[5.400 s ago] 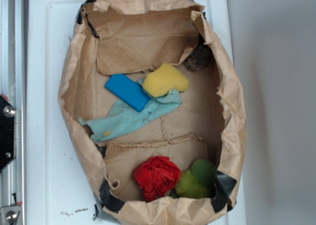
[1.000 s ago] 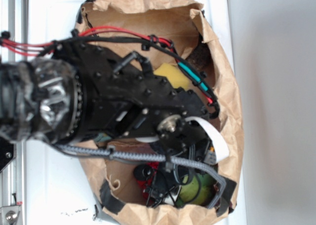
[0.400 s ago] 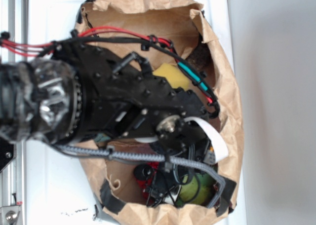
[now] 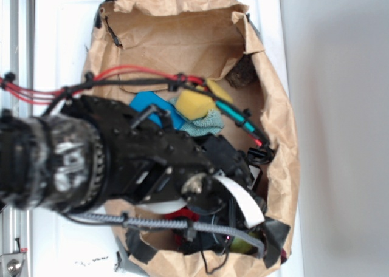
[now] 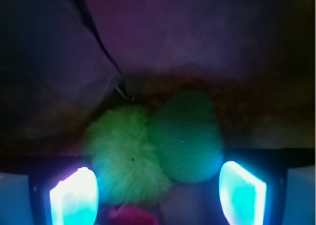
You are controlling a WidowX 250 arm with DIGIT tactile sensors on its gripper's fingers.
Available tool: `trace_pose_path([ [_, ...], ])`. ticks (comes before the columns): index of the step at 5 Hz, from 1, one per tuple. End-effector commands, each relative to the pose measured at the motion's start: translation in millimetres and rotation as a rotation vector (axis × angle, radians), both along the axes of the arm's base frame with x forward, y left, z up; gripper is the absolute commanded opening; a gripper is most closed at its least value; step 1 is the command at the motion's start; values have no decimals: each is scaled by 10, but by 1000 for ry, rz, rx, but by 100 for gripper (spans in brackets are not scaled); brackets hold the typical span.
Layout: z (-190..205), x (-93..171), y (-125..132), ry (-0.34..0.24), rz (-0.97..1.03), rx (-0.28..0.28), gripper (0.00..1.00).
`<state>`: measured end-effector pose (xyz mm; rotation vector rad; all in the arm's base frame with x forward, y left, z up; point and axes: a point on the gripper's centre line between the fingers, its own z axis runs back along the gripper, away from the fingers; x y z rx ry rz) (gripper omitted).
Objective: Grab the green animal.
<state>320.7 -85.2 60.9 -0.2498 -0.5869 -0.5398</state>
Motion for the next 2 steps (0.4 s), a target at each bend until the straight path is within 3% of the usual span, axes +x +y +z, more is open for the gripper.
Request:
trace_pose_path([
  [1,13,35,-351,-24,-65,-17,100],
  [2,-107,117,-401,10,-53,46,100],
])
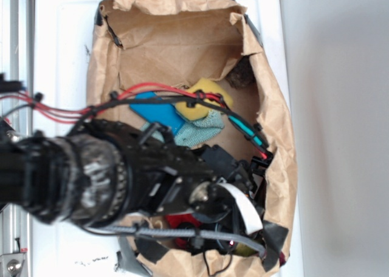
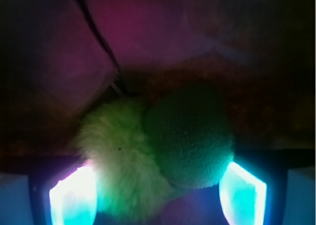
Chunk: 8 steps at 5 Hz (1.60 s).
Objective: Grab the green animal.
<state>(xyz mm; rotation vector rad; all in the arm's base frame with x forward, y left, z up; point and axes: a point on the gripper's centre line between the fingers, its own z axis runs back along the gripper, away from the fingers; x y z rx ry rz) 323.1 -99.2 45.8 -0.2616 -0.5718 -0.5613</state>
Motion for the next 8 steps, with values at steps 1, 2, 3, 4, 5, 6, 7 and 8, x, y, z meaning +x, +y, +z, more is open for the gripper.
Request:
trace_pose_path([
  [1,-21,137,-274,11,3,113,100],
  [2,-3,124,-271,-28,31,164,0],
  [3,37,113,-247,-44,31,165,0],
  [4,136,94,-200,-65,50,152,0],
  [5,306,55,-118,-92,85,133,0],
  [6,529,5,22,-91,172,121,0],
  [7,670,-19,177,-21,270,102,0],
  [8,727,-39,222,-12,293,90,0],
])
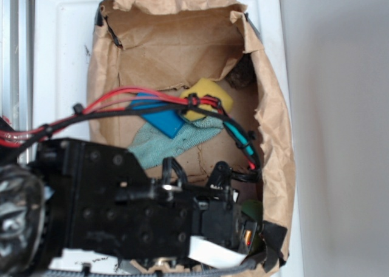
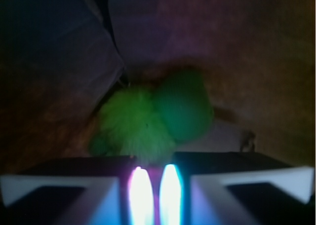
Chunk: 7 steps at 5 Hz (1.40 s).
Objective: Grab the green animal.
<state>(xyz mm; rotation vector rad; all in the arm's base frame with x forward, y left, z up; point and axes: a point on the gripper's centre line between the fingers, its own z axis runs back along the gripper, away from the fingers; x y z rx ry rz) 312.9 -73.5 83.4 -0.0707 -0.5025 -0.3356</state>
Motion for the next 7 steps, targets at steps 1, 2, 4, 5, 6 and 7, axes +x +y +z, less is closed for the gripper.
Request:
trace_pose_path([
  [1,305,85,-49,-79,23,-7,0],
  [2,182,101,-96,-66,-18,6,100],
  [4,-5,230,-216,-46,-84,-113,100],
  [5,-70,301,-264,-50,-81,-100,100],
  [6,-135,395,-278,-56,-66,-66,100],
  [7,-196,449,-286,-59,-60,-25,100],
])
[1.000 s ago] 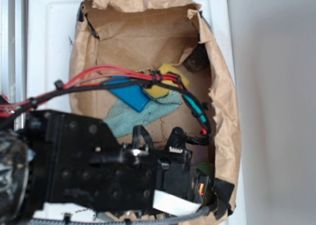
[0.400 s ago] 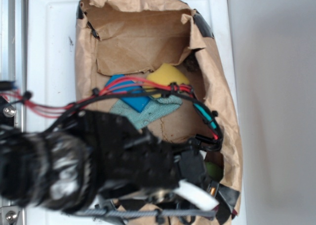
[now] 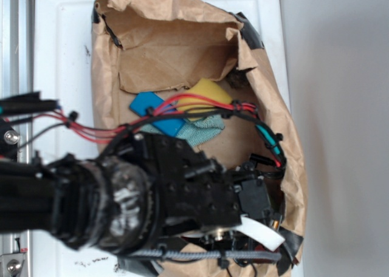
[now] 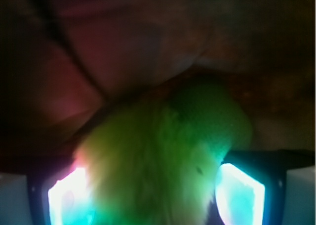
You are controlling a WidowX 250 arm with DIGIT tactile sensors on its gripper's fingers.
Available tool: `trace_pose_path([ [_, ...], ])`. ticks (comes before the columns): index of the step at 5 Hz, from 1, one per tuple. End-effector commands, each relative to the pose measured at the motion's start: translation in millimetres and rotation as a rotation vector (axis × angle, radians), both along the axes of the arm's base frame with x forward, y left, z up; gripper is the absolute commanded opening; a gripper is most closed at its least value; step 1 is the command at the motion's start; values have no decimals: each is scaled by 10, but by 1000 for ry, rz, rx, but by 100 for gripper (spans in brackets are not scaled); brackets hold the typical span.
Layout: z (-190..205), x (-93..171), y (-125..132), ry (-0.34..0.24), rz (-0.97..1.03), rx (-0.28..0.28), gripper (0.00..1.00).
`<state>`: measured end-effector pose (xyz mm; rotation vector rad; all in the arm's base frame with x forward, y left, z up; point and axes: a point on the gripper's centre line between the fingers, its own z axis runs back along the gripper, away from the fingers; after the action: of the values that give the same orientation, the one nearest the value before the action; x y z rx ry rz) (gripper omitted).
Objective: Grab the green animal.
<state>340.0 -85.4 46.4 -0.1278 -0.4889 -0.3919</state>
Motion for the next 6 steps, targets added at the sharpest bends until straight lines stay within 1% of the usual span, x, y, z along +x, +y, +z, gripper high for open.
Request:
trace_pose_path([
  [1,113,192,-168,-85,25,51,0],
  [3,142,165,-159,-81,17,38,0],
  [4,297,123,-95,-69,62,26,0],
  [5,578,13,20,-4,175,3,0],
  [6,825,-157,103,0,208,87,0],
])
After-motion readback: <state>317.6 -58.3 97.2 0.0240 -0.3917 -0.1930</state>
